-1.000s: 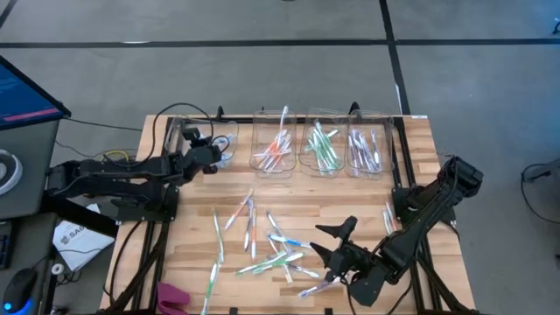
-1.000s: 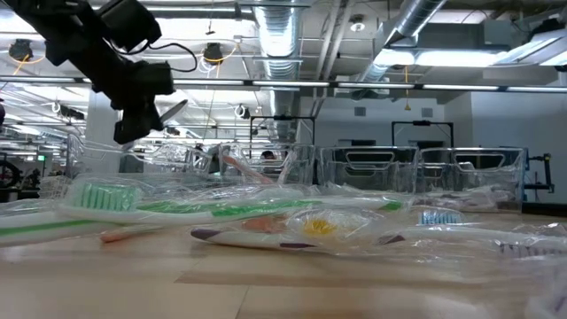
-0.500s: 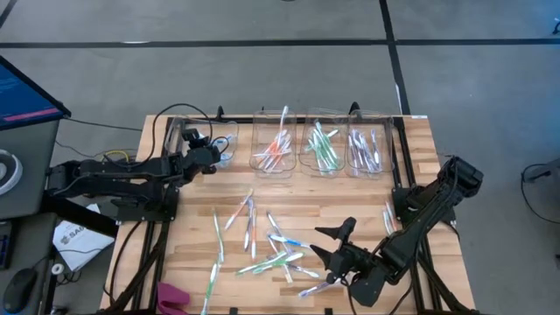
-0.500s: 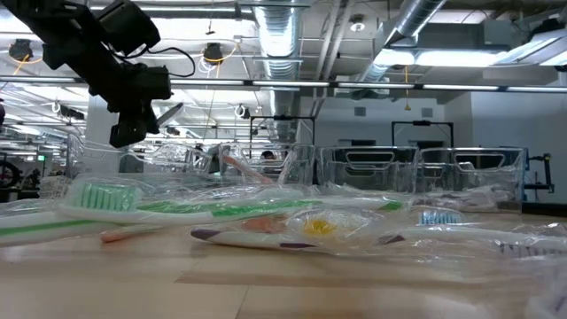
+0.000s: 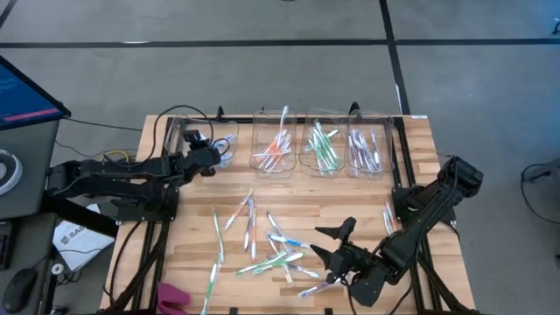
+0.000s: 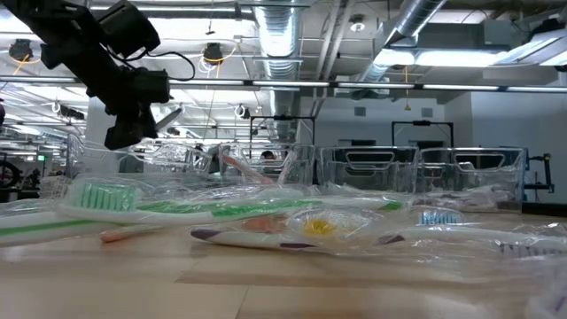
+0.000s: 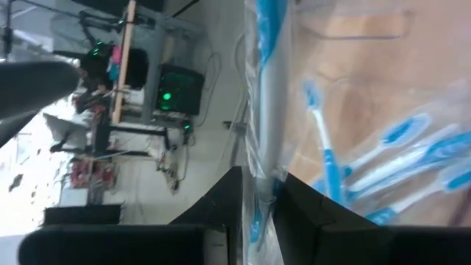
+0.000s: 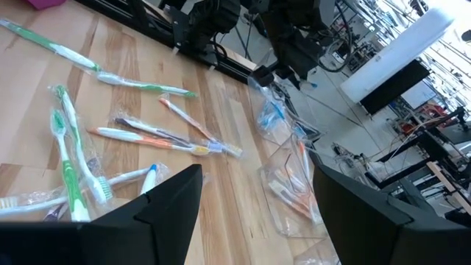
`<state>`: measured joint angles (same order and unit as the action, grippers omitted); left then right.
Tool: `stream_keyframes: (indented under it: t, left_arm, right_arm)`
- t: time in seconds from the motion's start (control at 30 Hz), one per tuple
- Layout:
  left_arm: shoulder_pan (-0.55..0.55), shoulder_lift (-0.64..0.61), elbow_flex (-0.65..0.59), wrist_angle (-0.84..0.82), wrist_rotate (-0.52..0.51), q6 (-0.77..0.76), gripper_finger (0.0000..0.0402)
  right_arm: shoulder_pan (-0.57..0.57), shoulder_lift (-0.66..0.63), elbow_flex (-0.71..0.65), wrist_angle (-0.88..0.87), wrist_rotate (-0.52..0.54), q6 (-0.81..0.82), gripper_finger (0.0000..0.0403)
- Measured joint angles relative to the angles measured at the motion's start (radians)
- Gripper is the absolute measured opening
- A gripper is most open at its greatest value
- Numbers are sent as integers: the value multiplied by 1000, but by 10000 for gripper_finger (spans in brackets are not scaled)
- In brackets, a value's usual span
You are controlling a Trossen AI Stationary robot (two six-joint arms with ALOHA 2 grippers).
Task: Pick & Place Toothbrushes
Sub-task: Put the blue toothbrush into the left transparent bin
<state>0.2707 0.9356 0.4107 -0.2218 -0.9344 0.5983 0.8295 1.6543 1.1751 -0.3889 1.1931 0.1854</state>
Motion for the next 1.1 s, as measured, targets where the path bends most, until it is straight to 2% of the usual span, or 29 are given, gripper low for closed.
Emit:
stream_keyframes:
  t: [0.13,0.3,0.87,1.0,1.1]
  left_arm:
    - [0,0,0,-8,44,-3,63]
    - [0,0,1,-70,44,-3,67]
    - [0,1,1,-81,48,-2,89]
    - [0,1,1,-87,100,-1,89]
    - [0,1,1,-96,200,-1,89]
  right_arm:
    - [0,0,0,0,0,0,255]
    - [0,0,0,0,0,0,255]
    - [0,0,0,-11,-20,0,255]
    - [0,0,0,-12,-20,0,255]
    - [0,0,0,-12,-25,0,255]
